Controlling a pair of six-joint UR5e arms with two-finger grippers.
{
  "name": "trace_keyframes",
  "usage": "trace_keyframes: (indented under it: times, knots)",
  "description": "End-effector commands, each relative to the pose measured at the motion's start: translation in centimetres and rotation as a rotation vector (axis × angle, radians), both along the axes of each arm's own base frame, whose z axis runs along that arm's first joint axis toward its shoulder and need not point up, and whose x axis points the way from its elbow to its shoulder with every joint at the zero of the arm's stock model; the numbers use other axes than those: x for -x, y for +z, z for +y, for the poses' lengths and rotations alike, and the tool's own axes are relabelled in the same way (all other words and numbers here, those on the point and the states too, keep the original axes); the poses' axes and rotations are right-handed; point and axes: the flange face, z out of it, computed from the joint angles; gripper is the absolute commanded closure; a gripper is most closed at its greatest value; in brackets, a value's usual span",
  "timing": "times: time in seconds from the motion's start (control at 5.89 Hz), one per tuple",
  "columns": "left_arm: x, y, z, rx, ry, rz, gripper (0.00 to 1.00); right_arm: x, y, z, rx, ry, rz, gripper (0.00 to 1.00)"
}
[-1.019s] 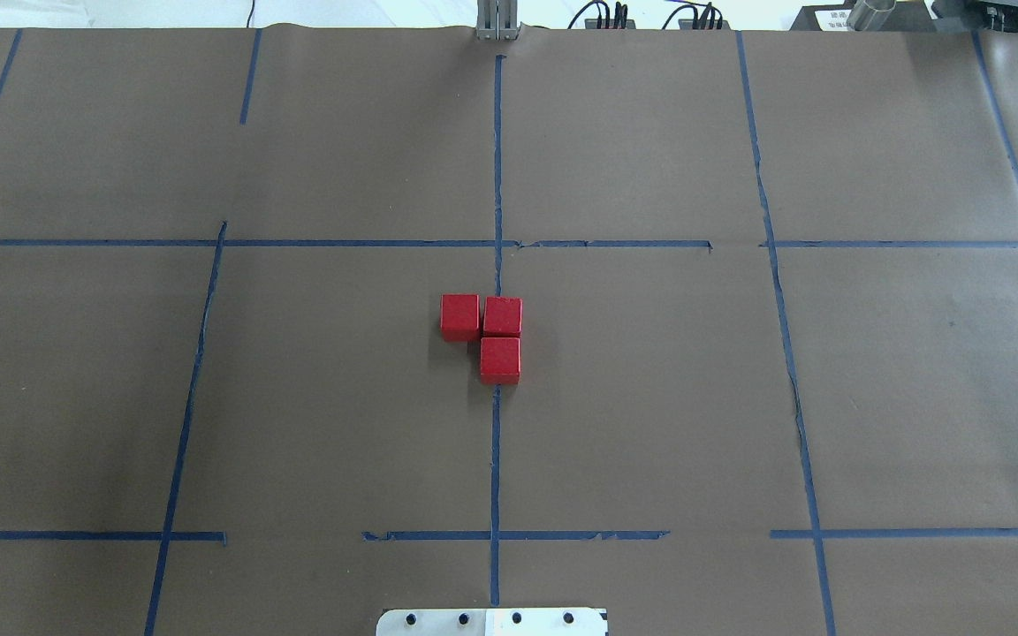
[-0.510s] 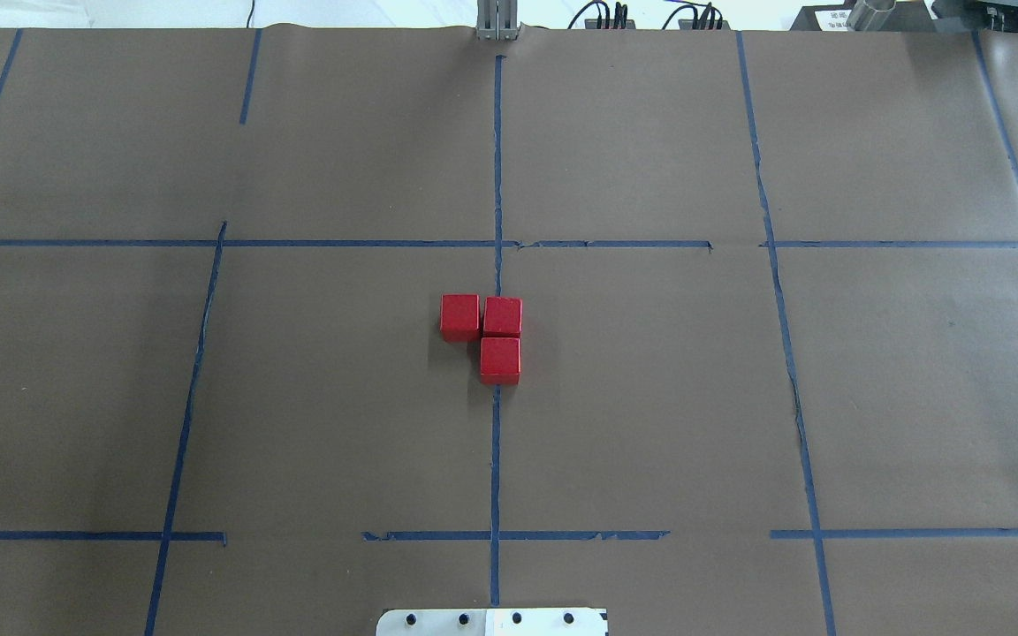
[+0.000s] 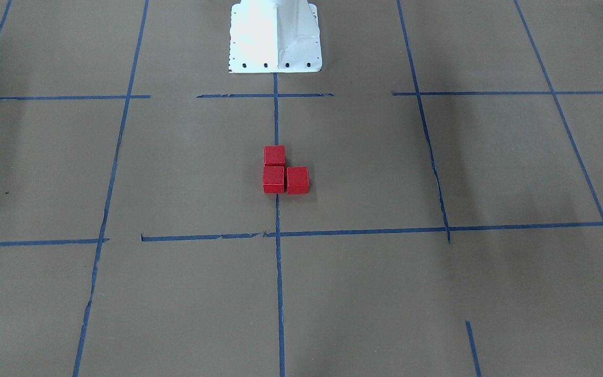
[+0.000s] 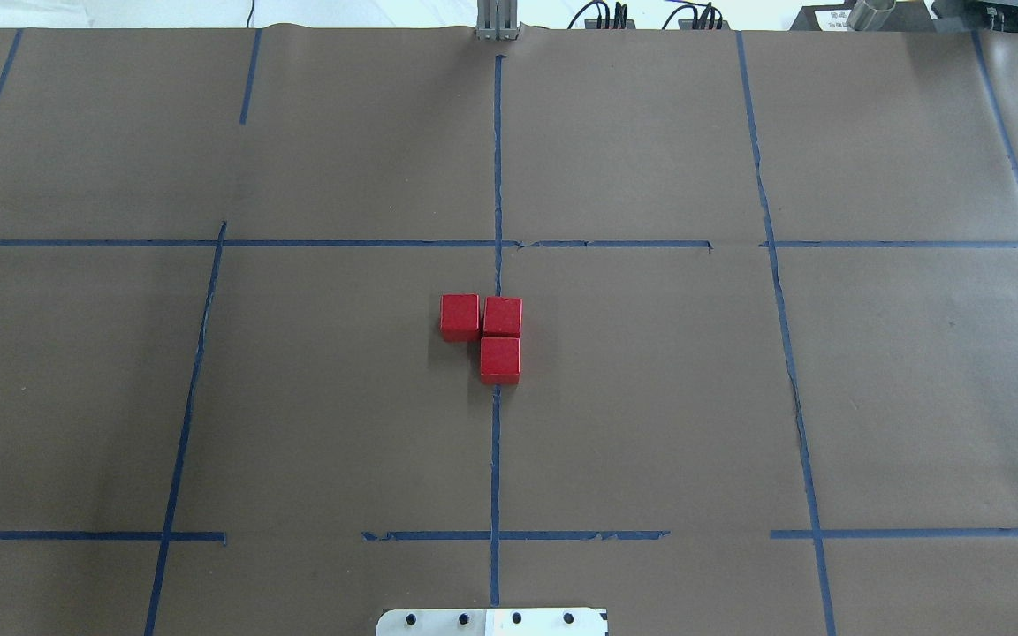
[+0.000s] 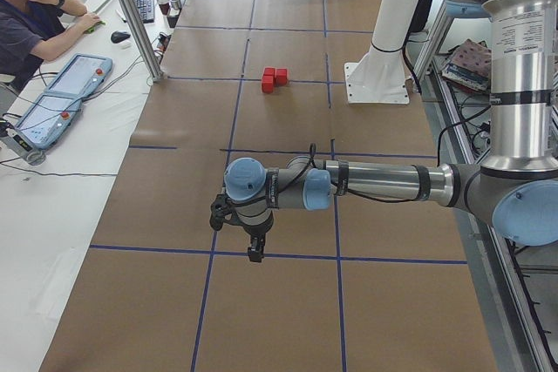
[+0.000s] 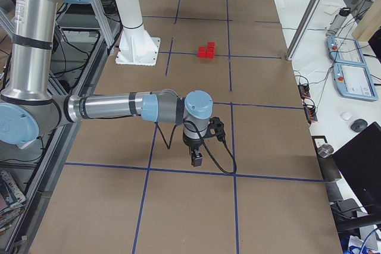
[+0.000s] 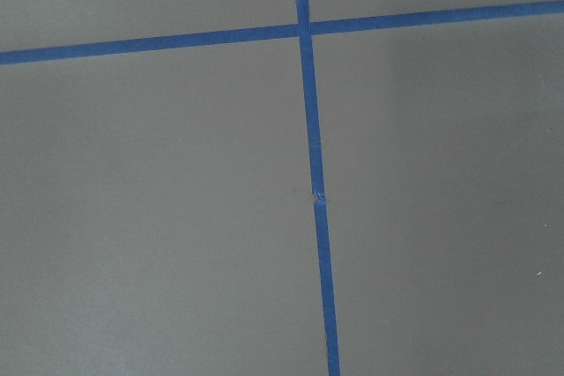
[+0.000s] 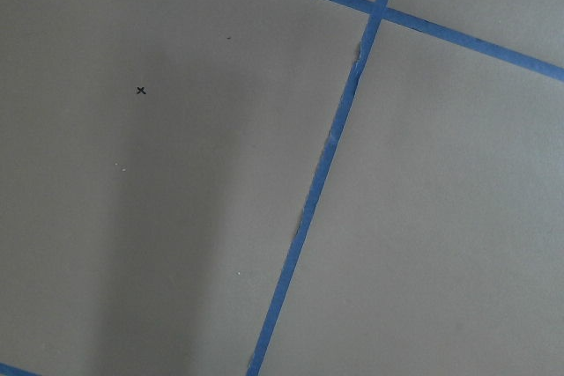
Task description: Form red blocks into L shape at center
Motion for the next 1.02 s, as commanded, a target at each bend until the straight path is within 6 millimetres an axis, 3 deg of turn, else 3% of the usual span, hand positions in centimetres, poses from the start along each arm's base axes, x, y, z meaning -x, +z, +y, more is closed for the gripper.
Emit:
trace_keyframes:
  times: [0.0, 0.85]
  knots:
    - [0.0, 0.0, 0.1, 0.0, 0.001, 0.001, 0.0, 0.0, 0.0, -0.1, -0.001, 0.0, 0.0, 0.0]
    - [0.1, 1.1, 1.4, 0.028, 0.001, -0.001, 0.0, 0.0, 0.1, 0.0, 0.002, 0.0, 0.0, 0.0]
